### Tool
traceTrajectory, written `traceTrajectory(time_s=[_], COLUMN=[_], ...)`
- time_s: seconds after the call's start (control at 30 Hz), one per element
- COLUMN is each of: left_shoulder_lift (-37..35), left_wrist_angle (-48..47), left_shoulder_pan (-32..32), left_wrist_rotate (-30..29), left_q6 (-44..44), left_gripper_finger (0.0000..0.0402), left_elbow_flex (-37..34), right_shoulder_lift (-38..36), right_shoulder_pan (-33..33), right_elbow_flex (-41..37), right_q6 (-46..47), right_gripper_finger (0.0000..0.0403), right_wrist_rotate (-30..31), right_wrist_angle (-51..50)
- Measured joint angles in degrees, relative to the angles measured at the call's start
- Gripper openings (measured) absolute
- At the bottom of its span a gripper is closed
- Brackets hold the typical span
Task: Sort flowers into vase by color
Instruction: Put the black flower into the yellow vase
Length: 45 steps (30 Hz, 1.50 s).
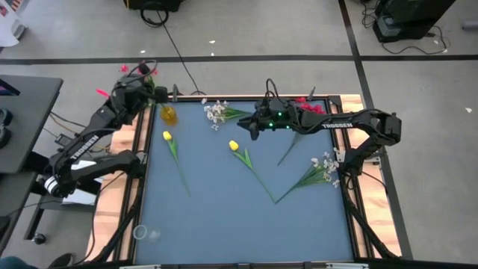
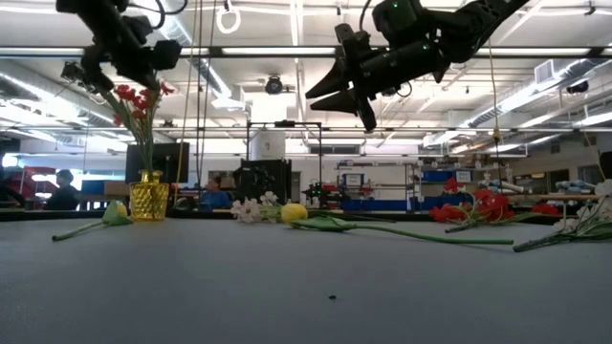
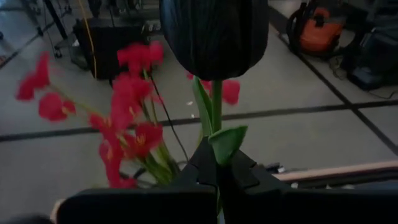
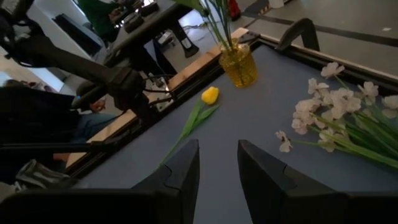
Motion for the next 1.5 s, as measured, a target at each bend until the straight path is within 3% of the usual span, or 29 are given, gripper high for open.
traceTrajectory(time_s=[0.2,0.5,0.8,1.1,1.27,1.5], left_shoulder_lift=[0.2,0.5,0.6,1.4,1.7,5.0], left_wrist_angle=[0.2,0.3,-4.2,-9.3,-13.5,-16.9], left_shoulder_pan=[0.0,0.6,3.4,4.8,4.8,4.7], left_wrist_rotate=[0.0,-0.3,-0.4,3.0,3.8,6.0], left_q6=[-2.3,-3.2,-3.5,-0.6,0.2,-1.4], left_gripper_finger=[0.0004,0.0055,0.0137,0.022,0.023,0.0231], left_elbow_flex=[-2.5,-2.5,1.9,8.8,12.5,11.5], right_shoulder_lift=[0.0,0.0,0.0,0.0,0.0,0.0], right_shoulder_pan=[0.0,0.0,0.0,0.0,0.0,0.0], right_elbow_flex=[0.0,0.0,0.0,0.0,0.0,0.0], right_q6=[0.0,1.8,9.0,10.6,12.5,13.3], right_gripper_finger=[0.0119,0.0136,0.019,0.0192,0.0192,0.0192], right_wrist_rotate=[0.0,0.1,2.4,3.3,3.3,3.3], right_wrist_angle=[-4.2,-10.1,-20.2,-24.8,-24.7,-24.4])
